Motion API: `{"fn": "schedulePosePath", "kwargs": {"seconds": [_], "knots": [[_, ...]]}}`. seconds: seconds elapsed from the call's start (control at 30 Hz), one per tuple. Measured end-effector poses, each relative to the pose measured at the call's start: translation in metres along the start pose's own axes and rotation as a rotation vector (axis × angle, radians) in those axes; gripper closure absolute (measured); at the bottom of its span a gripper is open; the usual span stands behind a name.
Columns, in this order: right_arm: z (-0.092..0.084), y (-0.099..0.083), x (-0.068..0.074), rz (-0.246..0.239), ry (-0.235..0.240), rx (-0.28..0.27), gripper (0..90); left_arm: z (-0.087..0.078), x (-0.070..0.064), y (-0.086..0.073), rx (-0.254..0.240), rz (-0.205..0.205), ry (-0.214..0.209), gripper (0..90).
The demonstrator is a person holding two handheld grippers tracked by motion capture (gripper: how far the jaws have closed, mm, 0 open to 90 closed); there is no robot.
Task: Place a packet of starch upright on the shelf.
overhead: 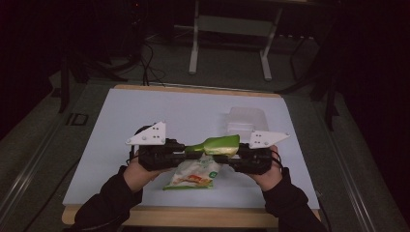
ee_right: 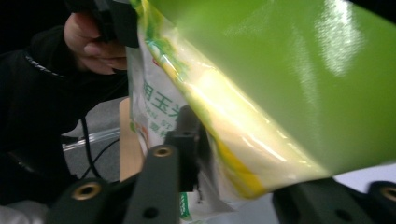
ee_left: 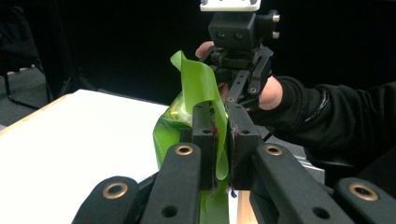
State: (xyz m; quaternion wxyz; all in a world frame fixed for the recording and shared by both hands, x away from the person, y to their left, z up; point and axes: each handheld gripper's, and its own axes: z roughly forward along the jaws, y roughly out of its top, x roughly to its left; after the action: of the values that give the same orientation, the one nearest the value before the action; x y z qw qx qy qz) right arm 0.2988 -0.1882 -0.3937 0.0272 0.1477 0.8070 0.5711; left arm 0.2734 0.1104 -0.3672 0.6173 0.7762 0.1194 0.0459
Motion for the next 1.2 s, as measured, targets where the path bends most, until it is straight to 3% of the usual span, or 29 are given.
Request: {"fn": "schedulePosePath", "kwargs": {"seconds": [0.07, 0.27, 0.43, 0.6, 0.7, 0.8, 0.9, 1.0, 1.07, 1.1, 1.2], "knots": [[0.0, 0.001, 0.0, 0.013, 0.016, 0.012, 78.4, -0.001, 0.001, -0.001, 0.002, -0.003, 0.001, 84.8], [-0.004, 0.01, 0.004, 0.007, -0.007, 0.042, 80.7, -0.003, 0.004, -0.001, -0.009, -0.013, -0.002, 84.6], [-0.007, 0.016, 0.003, 0.017, -0.005, 0.025, 81.0, -0.004, 0.003, 0.001, -0.033, -0.005, 0.016, 83.6], [-0.013, 0.022, 0.004, 0.007, -0.004, 0.029, 81.4, -0.004, 0.005, -0.001, -0.065, -0.009, 0.002, 77.9], [-0.019, 0.025, 0.004, -0.003, -0.015, 0.022, 81.5, -0.002, 0.006, -0.001, -0.086, -0.02, 0.005, 64.2], [-0.025, 0.029, 0.002, -0.002, -0.03, 0.005, 81.7, -0.003, 0.006, -0.001, -0.07, -0.051, 0.055, 46.3], [-0.033, 0.033, 0.001, -0.008, -0.055, -0.009, 81.6, -0.005, 0.007, -0.003, -0.1, -0.075, 0.115, 25.4], [-0.041, 0.036, -0.004, 0.011, -0.077, -0.028, 81.6, -0.006, 0.01, -0.007, -0.101, -0.089, 0.154, 11.0], [-0.044, 0.036, -0.006, 0.018, -0.086, -0.035, 81.6, -0.006, 0.01, -0.007, -0.101, -0.089, 0.154, 7.7], [-0.048, 0.038, -0.008, 0.023, -0.106, -0.04, 81.6, -0.006, 0.011, -0.01, -0.102, -0.1, 0.166, 1.4], [-0.055, 0.042, -0.011, 0.021, -0.136, -0.052, 81.6, -0.009, 0.013, -0.019, -0.108, -0.116, 0.185, 1.4]]}}
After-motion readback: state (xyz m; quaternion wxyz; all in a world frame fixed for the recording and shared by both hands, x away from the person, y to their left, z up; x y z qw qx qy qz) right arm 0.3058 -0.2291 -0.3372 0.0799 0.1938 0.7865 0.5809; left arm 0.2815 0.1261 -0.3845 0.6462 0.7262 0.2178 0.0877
